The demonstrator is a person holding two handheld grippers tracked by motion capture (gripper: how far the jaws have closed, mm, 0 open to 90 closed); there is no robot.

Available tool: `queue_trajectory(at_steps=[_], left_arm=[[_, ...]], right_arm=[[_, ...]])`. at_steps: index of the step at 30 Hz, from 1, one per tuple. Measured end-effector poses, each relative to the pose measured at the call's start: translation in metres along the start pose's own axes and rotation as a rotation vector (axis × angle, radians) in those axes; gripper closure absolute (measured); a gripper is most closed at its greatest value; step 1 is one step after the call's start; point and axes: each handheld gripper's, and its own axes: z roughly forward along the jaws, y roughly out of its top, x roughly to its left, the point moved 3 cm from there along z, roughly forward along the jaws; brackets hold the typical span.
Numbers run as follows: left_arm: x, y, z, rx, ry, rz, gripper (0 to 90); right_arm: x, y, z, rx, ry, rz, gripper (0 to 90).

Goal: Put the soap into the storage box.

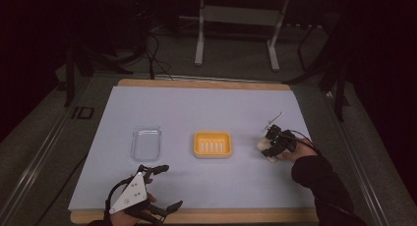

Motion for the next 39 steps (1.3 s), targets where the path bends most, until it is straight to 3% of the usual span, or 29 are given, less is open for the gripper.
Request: queue_trajectory(at_steps=[6,9,10,22,26,27,30,39], left_arm=[[0.0,0.0,0.001,0.005,-0.002,0.001,0.1],[0.0,0.0,0.001,0.005,-0.002,0.002,0.1],[0.0,0.0,0.001,0.006,-0.003,0.001,0.1],[-0.001,0.0,0.001,0.006,-0.005,0.003,0.1],[-0.001,0.0,0.001,0.007,-0.006,0.006,0.1],[-0.001,0.0,0.001,0.007,-0.005,0.008,0.1],[-0.001,0.0,0.001,0.005,-0.004,0.007,0.1],[-0.001,0.0,0.001,0.007,-0.008,0.006,0.1]], right_arm=[[-0.006,0.0,-0.006,0.014,0.042,-0.1,49.6],[-0.006,0.002,-0.009,0.018,0.038,-0.139,49.6],[-0.005,0.006,-0.013,0.03,0.05,-0.191,49.6],[0.007,0.013,-0.024,0.071,0.098,-0.419,49.6],[0.01,0.012,-0.027,0.067,0.122,-0.449,49.6],[0.013,0.012,-0.029,0.049,0.124,-0.49,49.6],[0.018,0.012,-0.03,0.047,0.123,-0.536,49.5],[0.025,0.018,-0.037,0.067,0.166,-0.594,49.5]])
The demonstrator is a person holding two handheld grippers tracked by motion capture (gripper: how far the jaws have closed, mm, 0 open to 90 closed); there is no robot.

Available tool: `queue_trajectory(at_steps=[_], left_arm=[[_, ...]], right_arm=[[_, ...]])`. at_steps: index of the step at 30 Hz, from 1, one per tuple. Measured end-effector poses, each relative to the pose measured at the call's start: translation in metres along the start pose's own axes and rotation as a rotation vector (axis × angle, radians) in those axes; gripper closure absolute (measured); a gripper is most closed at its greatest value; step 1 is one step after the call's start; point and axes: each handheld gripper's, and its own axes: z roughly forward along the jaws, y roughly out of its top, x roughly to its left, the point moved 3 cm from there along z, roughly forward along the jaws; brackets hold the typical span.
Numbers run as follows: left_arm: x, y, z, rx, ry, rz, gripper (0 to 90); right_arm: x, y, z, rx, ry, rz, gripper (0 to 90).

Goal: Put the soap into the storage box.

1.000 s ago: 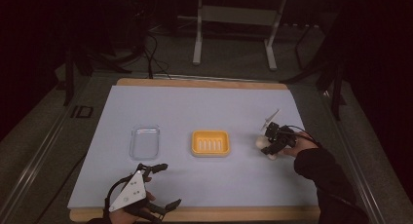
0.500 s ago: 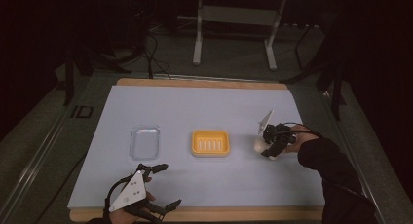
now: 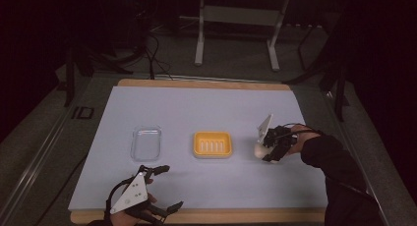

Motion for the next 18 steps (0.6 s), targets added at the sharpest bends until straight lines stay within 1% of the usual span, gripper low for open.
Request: queue_trajectory(at_steps=[1,4,6,8,12,14,16,17,18], left_arm=[[0.0,0.0,0.0,0.002,0.0,0.0,0.1],[0.0,0.0,0.0,0.002,-0.001,-0.001,0.1],[0.0,0.0,0.0,0.002,0.0,0.0,0.1],[0.0,0.0,0.0,0.0,0.001,-0.001,0.1],[0.0,0.0,0.0,0.002,-0.001,-0.001,0.1],[0.0,0.0,0.0,0.002,0.0,0.0,0.1],[0.0,0.0,0.0,0.002,0.0,0.0,0.1],[0.0,0.0,0.0,0.002,0.0,0.0,0.1],[0.0,0.0,0.0,0.001,0.001,0.0,0.1]], right_arm=[[0.0,0.003,-0.004,-0.002,0.005,-0.007,49.6],[-0.003,0.007,-0.013,0.008,-0.006,0.006,49.5],[-0.003,0.009,-0.019,0.01,0.002,0.004,49.5],[-0.004,0.012,-0.025,0.015,-0.005,0.001,49.6],[-0.005,0.019,-0.036,0.01,0.003,-0.014,49.5],[-0.005,0.023,-0.042,0.008,-0.009,-0.029,49.5],[-0.006,0.027,-0.047,0.012,-0.011,-0.034,49.5],[-0.006,0.029,-0.049,0.014,-0.014,-0.028,49.5],[-0.007,0.031,-0.052,0.018,-0.008,-0.023,49.5]])
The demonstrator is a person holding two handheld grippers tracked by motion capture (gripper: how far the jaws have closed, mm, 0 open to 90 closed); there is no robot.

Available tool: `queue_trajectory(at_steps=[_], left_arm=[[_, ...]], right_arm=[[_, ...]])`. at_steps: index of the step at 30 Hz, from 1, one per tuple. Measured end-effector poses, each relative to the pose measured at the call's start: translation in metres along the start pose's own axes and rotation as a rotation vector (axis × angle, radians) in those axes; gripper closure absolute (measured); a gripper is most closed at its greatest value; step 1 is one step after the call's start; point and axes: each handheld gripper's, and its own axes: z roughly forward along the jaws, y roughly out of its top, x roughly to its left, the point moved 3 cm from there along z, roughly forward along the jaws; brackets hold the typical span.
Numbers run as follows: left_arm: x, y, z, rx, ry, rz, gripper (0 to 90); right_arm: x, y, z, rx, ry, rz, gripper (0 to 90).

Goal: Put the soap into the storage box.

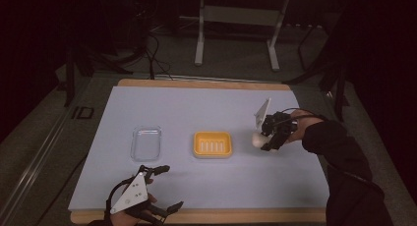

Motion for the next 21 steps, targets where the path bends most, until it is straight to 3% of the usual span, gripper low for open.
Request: queue_trajectory(at_steps=[10,21], left_arm=[[0.0,0.0,0.0,0.001,-0.003,0.0,0.1],[0.0,0.0,-0.001,-0.004,-0.002,0.0,0.1]], right_arm=[[-0.003,0.021,-0.015,0.009,-0.02,-0.031,49.5],[-0.004,0.049,-0.019,0.017,-0.019,-0.085,49.6]])
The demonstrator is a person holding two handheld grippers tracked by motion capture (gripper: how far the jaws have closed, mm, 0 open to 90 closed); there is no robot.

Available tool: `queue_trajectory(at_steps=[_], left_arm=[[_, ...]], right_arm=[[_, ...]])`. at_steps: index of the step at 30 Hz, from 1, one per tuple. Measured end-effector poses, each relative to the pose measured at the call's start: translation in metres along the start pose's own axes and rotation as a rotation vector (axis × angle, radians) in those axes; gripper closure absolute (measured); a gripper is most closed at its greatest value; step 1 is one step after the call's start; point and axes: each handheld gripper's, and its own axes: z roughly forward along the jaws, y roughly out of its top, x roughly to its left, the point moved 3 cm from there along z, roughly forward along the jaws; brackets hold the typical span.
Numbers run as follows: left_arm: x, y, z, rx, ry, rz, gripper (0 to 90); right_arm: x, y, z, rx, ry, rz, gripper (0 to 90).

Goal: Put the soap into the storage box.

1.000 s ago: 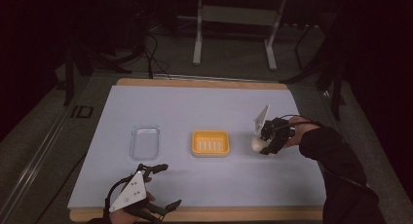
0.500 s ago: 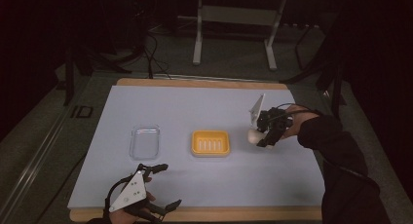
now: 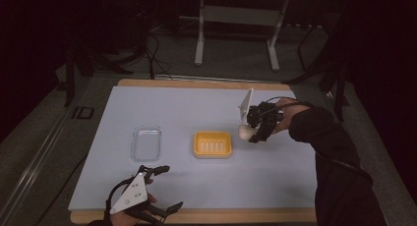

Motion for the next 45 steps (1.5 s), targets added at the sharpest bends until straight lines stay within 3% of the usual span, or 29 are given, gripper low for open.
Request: queue_trajectory(at_steps=[15,25,33,36,45], left_arm=[[0.0,0.0,0.0,-0.001,-0.001,-0.004,0.1],[0.0,0.0,-0.001,-0.003,-0.003,-0.006,0.1],[0.0,0.0,-0.001,-0.006,-0.005,-0.007,0.1],[0.0,0.0,-0.001,-0.002,-0.006,-0.003,0.1],[0.001,0.0,-0.001,-0.006,-0.003,-0.007,0.1]], right_arm=[[0.0,0.034,0.0,-0.021,-0.002,-0.072,49.5],[0.0,0.051,0.006,-0.073,-0.001,-0.112,49.5],[0.0,0.065,0.015,-0.178,0.016,-0.155,49.5],[-0.002,0.067,0.02,-0.181,0.018,-0.15,49.5],[-0.01,0.067,0.033,-0.303,0.039,-0.143,49.5]])
